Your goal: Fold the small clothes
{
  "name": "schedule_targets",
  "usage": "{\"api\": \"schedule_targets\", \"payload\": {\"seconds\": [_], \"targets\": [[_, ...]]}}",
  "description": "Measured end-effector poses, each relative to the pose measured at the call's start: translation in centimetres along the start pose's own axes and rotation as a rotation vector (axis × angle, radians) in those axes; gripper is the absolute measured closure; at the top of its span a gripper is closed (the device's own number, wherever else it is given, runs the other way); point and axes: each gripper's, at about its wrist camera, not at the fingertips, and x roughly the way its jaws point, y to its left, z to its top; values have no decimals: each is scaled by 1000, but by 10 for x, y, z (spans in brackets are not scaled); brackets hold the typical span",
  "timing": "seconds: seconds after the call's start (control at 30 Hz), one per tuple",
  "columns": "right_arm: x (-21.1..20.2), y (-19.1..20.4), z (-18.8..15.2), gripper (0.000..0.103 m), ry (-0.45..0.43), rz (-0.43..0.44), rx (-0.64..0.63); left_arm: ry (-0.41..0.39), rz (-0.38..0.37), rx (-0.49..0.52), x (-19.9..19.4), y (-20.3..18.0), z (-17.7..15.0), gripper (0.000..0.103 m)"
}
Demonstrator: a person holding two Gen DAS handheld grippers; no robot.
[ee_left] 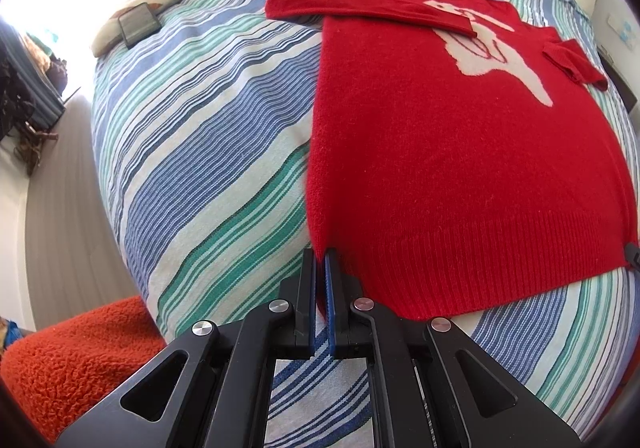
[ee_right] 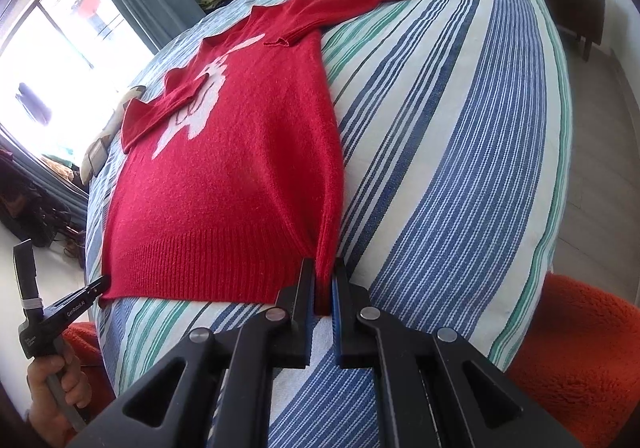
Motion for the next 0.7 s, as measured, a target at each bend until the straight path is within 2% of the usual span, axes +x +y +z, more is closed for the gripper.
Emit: {"api": "schedule_targets", "payload": {"seconds": [0.1,0.17,0.2,0.23,0.27,0.3,0.33,0.4,0.5,0.6,0.67,0.7], "targets": [[-2,0,-1,98,-5,0,3,-4,2,3,-1,-1,-1,98],[-5,0,-2,92,2,14,14,-4,17,12,-3,-2,-2,93],[-7,0,-2,90,12,25,21,-2,33,20,-5,-2,-4,82],[-10,-1,-3,81,26,40,29,5,58,28,-8,-2,-6,60],[-15,-2,-3,74,45,46,35,17,90,33,-11,-1,-9,47],[-20,-3,-3,72,62,36,33,36,114,28,-14,3,-13,26],[-28,-5,-2,67,68,14,23,55,106,14,-18,8,-17,22],[-48,-8,7,59,42,-79,-36,94,60,-30,-27,20,-25,22],[-65,-3,46,56,-16,-190,-203,63,60,-112,-42,37,-38,22],[-64,23,99,51,-83,-175,-352,-12,51,-181,-53,47,-31,22],[-46,51,128,33,-117,-160,-488,-36,75,-202,-51,50,-25,22],[-32,65,140,31,-117,-147,-552,-29,80,-210,-47,51,-23,22]]}}
